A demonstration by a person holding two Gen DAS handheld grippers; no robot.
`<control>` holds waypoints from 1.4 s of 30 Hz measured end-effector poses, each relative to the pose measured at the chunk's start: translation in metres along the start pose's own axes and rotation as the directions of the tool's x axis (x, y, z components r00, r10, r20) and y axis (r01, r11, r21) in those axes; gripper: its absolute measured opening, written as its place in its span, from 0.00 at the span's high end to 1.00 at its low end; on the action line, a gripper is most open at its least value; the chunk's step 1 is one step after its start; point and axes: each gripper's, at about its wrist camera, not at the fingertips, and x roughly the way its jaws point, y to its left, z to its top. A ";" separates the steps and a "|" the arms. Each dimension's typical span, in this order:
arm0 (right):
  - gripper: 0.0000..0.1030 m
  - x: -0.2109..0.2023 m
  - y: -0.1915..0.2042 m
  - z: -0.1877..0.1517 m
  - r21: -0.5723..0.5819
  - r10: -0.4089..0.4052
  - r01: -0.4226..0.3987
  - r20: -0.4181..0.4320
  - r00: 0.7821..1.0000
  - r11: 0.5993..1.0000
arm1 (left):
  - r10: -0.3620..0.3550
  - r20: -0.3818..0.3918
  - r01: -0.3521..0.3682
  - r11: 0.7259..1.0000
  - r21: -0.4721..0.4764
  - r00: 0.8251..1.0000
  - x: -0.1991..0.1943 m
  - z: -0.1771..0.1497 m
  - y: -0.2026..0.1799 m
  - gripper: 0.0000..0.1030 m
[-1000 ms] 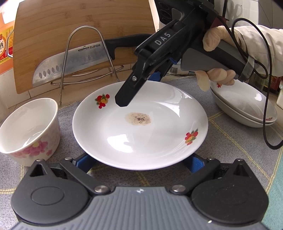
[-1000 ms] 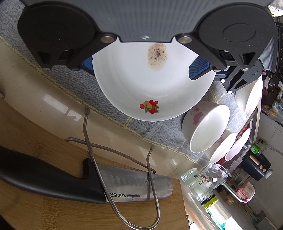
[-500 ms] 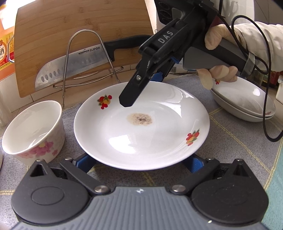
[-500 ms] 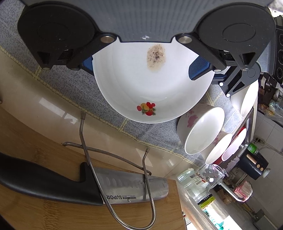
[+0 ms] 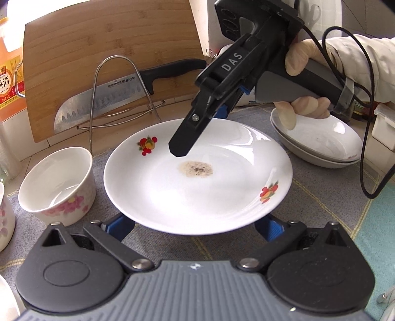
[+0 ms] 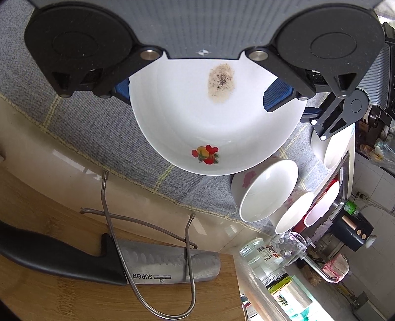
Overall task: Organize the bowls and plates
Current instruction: 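Lift the stained plate with both tools and carry it toward the plate stack, then lower the stained plate onto the stacked plates with both tools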
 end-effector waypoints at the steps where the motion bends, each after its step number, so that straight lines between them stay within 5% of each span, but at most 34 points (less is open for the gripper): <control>1: 0.00 -0.001 0.002 -0.002 0.002 0.001 -0.001 0.000 1.000 1.000 | -0.002 -0.001 0.002 1.000 0.000 1.000 -0.002 0.000 -0.001 0.01; 26: 0.00 -0.052 0.052 -0.066 0.052 -0.014 0.012 0.056 0.998 0.999 | -0.076 -0.032 0.078 0.995 0.060 0.997 -0.058 -0.005 -0.038 0.01; 42: 0.00 -0.087 0.048 -0.108 0.123 -0.056 0.043 0.103 0.993 0.992 | -0.169 -0.053 0.174 0.978 0.117 0.984 -0.058 0.007 -0.066 0.01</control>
